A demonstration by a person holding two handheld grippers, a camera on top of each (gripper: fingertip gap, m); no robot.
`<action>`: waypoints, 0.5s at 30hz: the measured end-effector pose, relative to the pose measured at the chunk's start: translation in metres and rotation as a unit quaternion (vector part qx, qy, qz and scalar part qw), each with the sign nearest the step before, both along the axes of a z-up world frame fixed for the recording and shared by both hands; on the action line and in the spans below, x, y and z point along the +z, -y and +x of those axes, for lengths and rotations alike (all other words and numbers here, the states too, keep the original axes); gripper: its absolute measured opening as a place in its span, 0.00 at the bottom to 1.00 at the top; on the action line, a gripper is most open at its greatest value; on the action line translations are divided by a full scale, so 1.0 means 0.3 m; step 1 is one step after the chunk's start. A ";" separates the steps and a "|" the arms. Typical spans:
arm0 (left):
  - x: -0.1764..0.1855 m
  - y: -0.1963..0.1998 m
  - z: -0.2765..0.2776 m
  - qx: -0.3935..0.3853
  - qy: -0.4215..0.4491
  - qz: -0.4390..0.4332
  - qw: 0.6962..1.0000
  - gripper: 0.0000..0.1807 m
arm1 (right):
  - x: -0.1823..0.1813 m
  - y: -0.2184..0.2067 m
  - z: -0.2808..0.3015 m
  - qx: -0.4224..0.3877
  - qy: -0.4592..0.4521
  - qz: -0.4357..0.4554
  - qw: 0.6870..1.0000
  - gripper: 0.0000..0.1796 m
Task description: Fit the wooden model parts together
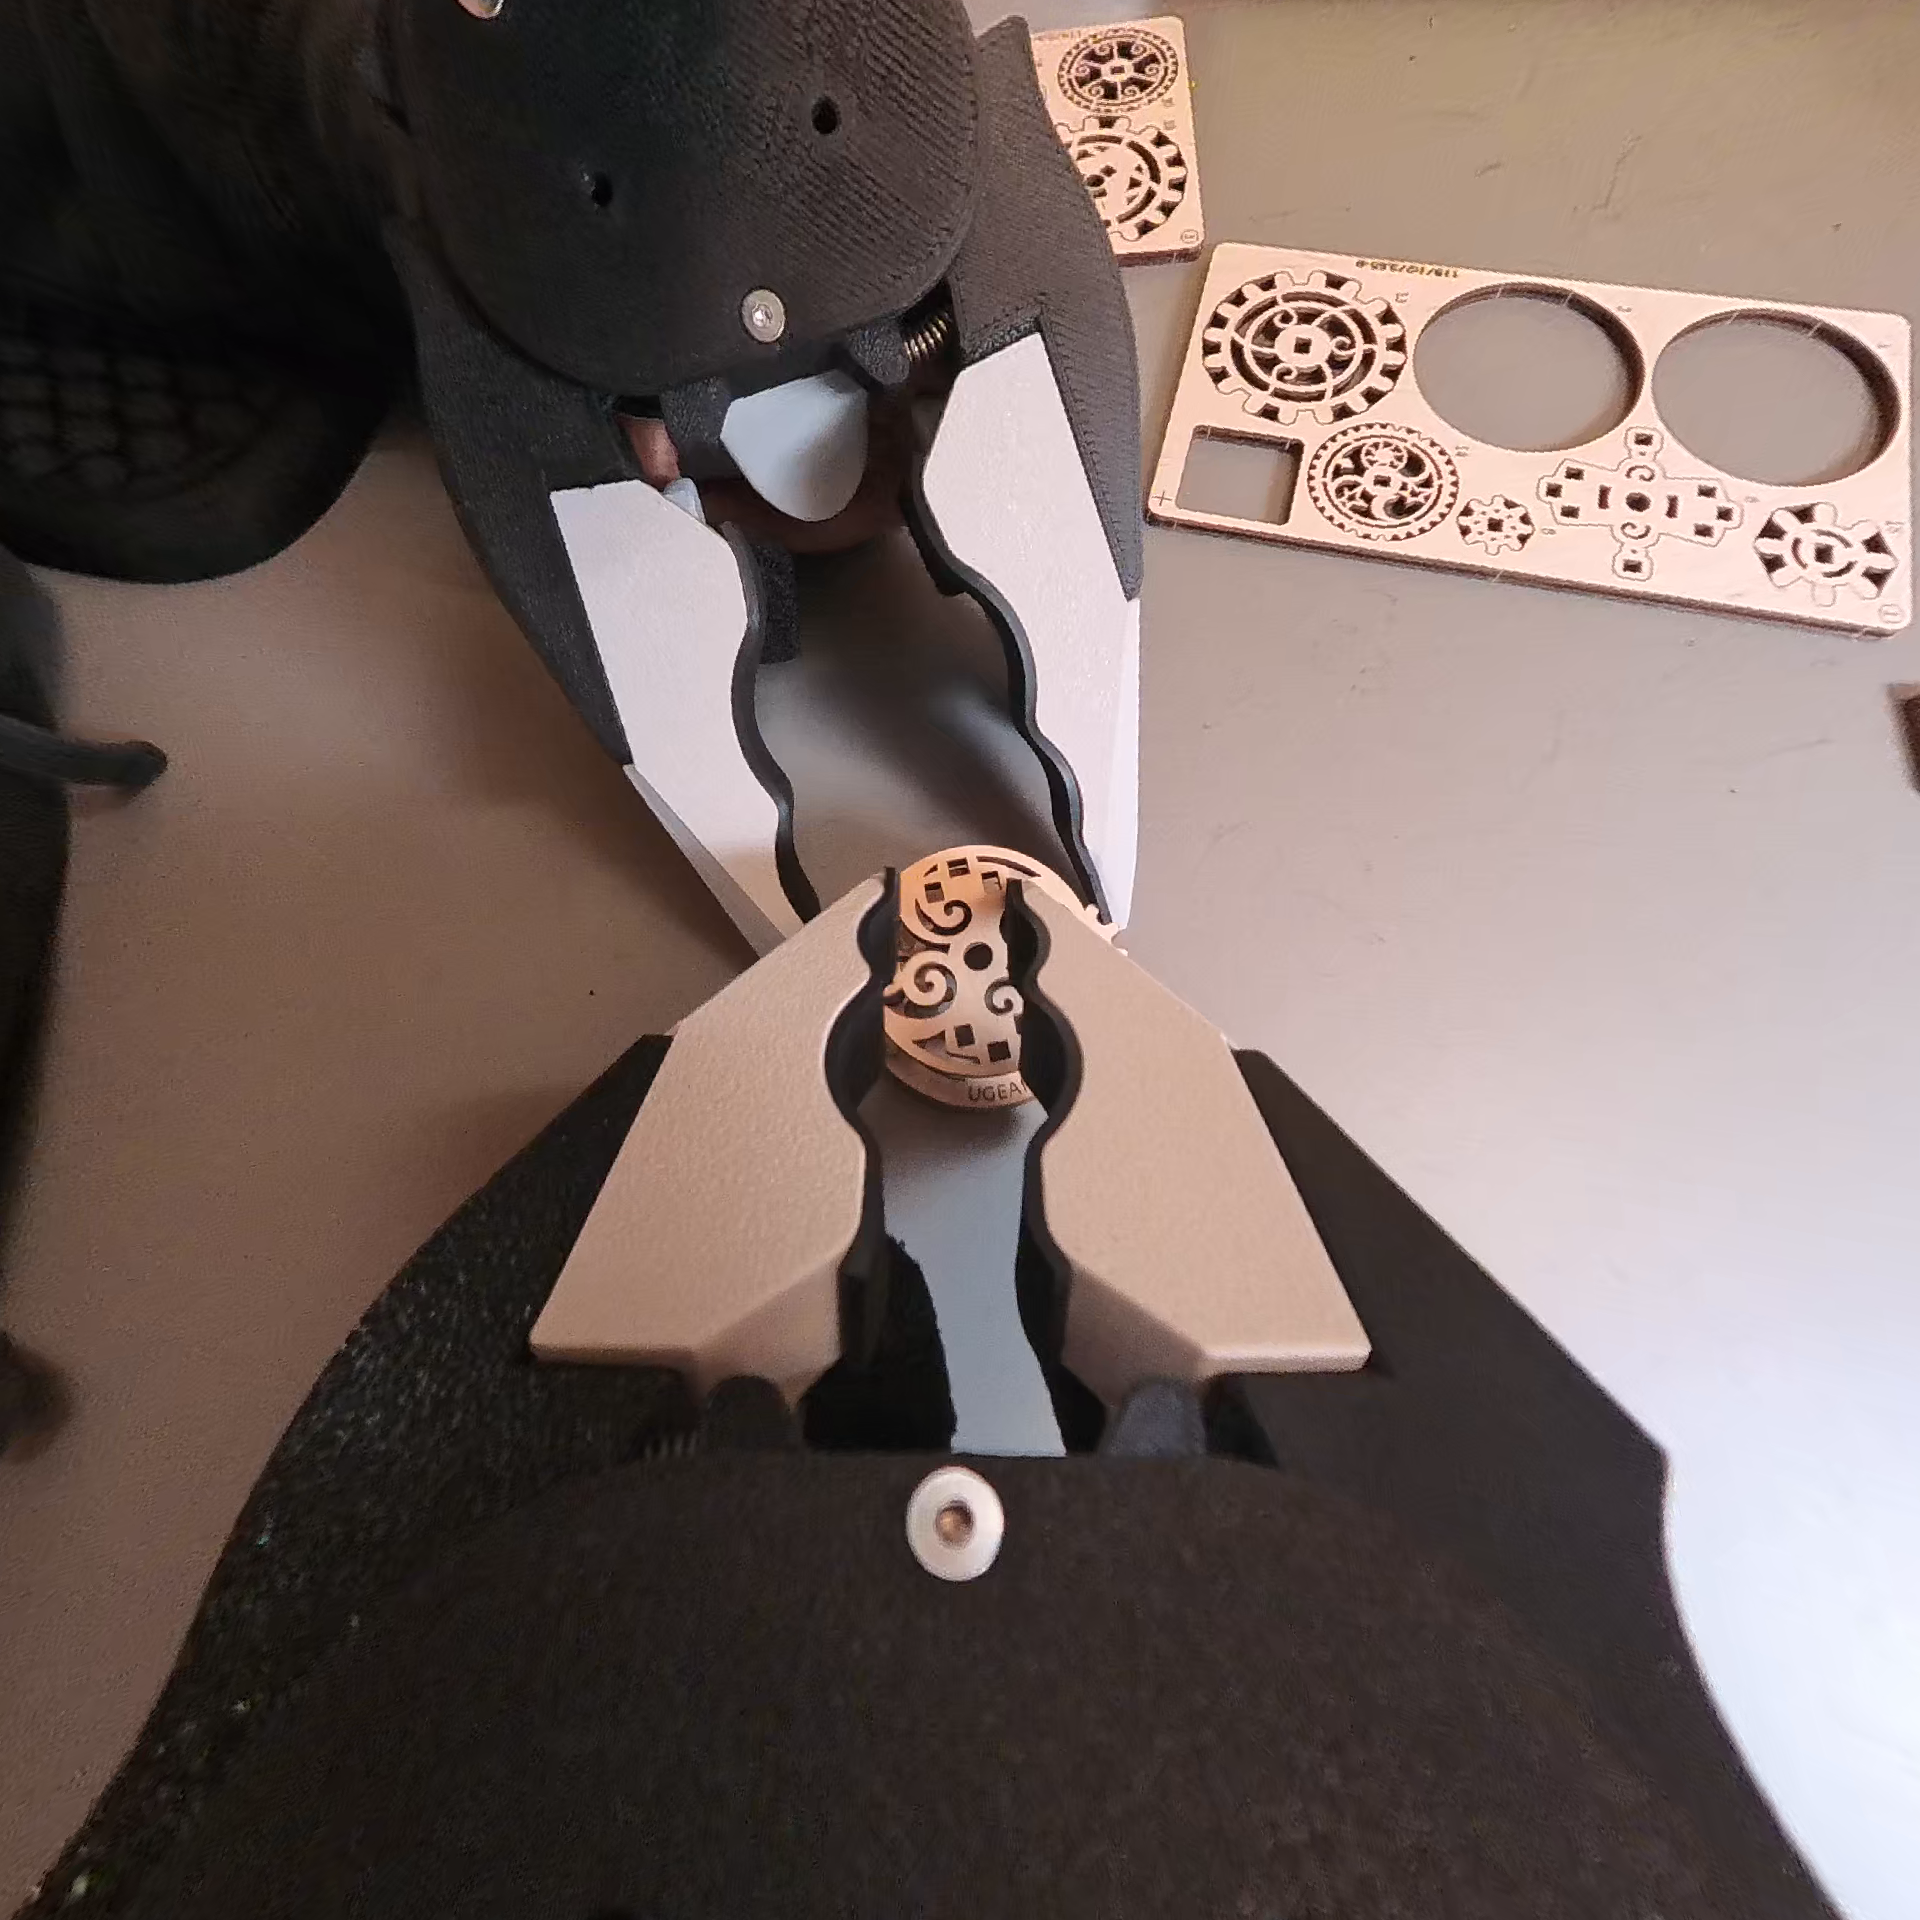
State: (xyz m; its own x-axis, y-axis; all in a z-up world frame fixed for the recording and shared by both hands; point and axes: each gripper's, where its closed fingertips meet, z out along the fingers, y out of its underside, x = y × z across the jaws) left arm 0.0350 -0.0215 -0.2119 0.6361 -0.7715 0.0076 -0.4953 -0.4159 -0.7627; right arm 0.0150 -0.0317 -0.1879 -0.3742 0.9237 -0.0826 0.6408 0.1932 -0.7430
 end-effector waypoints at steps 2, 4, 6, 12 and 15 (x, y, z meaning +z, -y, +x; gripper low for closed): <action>0.000 0.000 0.000 0.000 0.000 0.000 1.000 0.32 | 0.000 0.000 0.000 -0.002 0.002 0.000 1.000 0.10; 0.000 0.000 0.000 0.000 0.000 0.000 1.000 0.32 | -0.001 -0.003 -0.001 -0.005 0.004 -0.002 1.000 0.09; 0.000 0.000 0.000 0.000 -0.001 0.001 1.000 0.32 | -0.001 -0.006 -0.002 -0.008 0.004 -0.002 1.000 0.08; 0.000 0.002 0.002 -0.002 -0.001 0.001 1.000 0.32 | -0.002 -0.006 -0.001 -0.007 0.010 0.007 1.000 0.08; 0.000 0.002 0.002 -0.002 -0.001 0.001 1.000 0.32 | -0.002 -0.006 -0.001 -0.009 0.012 0.008 1.000 0.08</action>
State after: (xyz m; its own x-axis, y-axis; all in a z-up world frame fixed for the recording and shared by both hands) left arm 0.0356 -0.0221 -0.2118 0.6329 -0.7742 0.0045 -0.4986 -0.4121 -0.7626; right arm 0.0148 -0.0300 -0.1884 -0.3562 0.9312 -0.0766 0.6612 0.1933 -0.7249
